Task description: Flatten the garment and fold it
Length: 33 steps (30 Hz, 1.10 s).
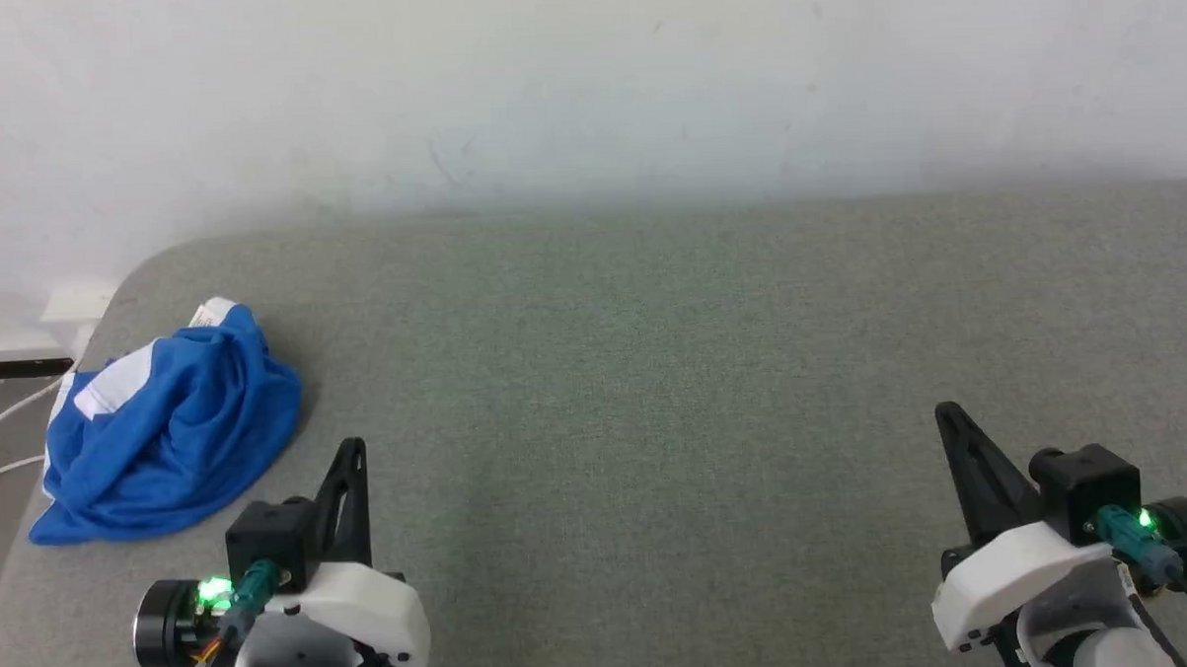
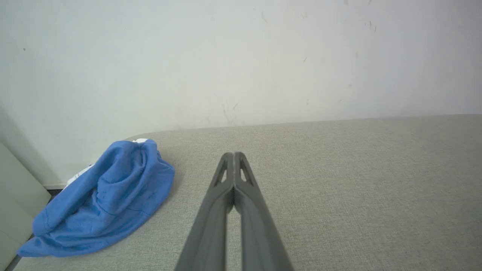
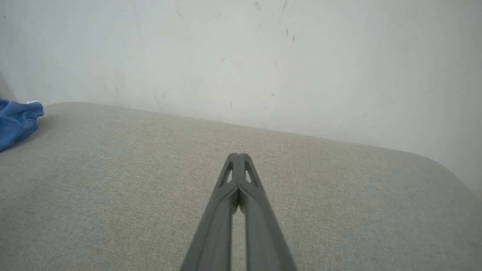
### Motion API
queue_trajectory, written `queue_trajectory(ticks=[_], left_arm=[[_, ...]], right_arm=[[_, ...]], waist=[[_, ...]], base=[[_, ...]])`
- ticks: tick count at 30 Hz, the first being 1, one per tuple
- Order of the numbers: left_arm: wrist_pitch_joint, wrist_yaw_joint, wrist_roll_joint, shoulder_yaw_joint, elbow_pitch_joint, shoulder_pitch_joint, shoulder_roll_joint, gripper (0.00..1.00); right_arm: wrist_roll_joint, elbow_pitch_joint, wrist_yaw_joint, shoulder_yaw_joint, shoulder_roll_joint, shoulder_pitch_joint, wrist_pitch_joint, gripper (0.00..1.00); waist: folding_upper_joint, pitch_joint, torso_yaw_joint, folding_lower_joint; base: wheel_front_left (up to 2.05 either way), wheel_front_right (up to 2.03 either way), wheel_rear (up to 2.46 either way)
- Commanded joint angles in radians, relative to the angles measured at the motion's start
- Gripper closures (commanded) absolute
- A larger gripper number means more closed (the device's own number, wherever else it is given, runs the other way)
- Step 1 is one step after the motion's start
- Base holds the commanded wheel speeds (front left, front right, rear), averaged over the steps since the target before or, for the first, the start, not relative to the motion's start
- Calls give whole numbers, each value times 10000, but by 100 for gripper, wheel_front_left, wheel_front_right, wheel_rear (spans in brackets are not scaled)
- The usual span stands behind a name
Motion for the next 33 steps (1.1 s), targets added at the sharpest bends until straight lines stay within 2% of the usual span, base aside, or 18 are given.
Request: queue_trajectory(ticks=[1,25,26,33], left_arm=[[3,64,37,43,-43,-25,-22,100],[3,64,37,43,-43,-25,-22,100],[0,-2,0,-4,2,0,0,0],[-75,48,-53,-57,46,-15,-1,0]], right_arm=[[-45,-49,-19,-1,36,-145,7,100],[-45,-49,-19,-1,36,-145,7,100],[4,2,2,0,-2,4,0,0],[-3,38,1,-6,-6,-15,-47,0]], waist=[[-1,0,0,0],[-1,0,0,0],[-1,0,0,0],[-1,-1,18,0]], base=[[0,0,0],[0,0,0],[0,0,0],[0,0,0]])
